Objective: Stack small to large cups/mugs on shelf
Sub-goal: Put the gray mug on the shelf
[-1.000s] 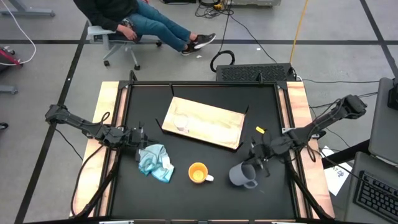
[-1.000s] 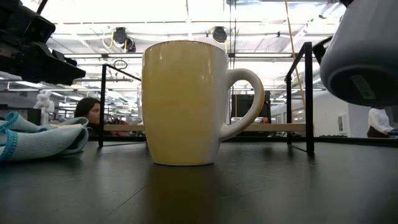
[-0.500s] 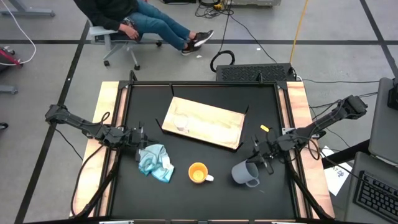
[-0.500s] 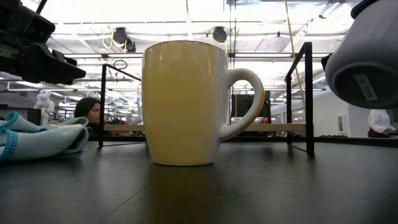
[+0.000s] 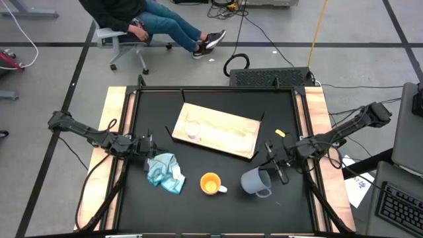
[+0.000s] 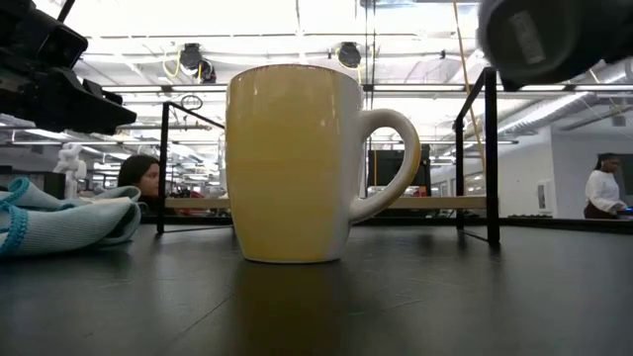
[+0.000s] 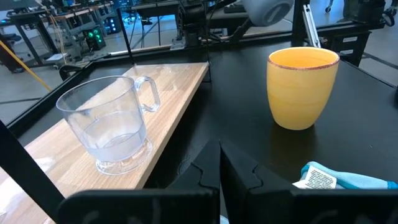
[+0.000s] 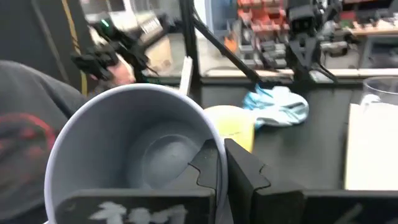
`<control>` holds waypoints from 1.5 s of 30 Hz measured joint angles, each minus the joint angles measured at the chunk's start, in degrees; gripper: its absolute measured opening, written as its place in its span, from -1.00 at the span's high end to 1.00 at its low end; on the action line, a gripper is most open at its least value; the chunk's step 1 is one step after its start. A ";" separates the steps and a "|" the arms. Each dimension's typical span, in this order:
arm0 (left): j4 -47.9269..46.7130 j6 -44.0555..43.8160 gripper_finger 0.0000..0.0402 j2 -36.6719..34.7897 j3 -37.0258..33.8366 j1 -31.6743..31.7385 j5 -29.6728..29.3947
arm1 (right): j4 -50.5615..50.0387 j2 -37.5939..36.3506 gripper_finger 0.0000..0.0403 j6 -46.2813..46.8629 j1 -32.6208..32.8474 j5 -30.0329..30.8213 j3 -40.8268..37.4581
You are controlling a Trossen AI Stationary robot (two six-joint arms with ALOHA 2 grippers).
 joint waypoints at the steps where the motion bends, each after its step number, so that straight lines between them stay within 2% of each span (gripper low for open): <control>1: 0.00 -0.04 0.98 0.00 0.00 0.00 0.00 | -2.81 0.53 0.98 -0.09 -0.78 -0.02 2.01; 12: 0.00 0.36 0.98 0.02 0.00 0.00 0.00 | -31.29 10.01 0.98 1.79 -12.47 0.03 23.52; 15: -0.02 0.39 0.98 0.00 0.00 0.00 0.00 | -34.37 12.69 0.98 1.80 -15.32 -0.92 26.69; 20: 0.00 -0.03 0.98 0.01 0.00 0.00 0.00 | -38.19 16.72 0.98 3.34 -20.18 -5.92 31.76; 31: -0.02 0.39 0.98 0.02 0.00 0.00 0.00 | -51.38 27.26 0.98 5.03 -28.70 -6.20 44.67; 45: -0.11 0.35 0.98 0.01 0.00 0.00 0.00 | -60.34 40.30 0.98 5.04 -35.48 -6.20 57.42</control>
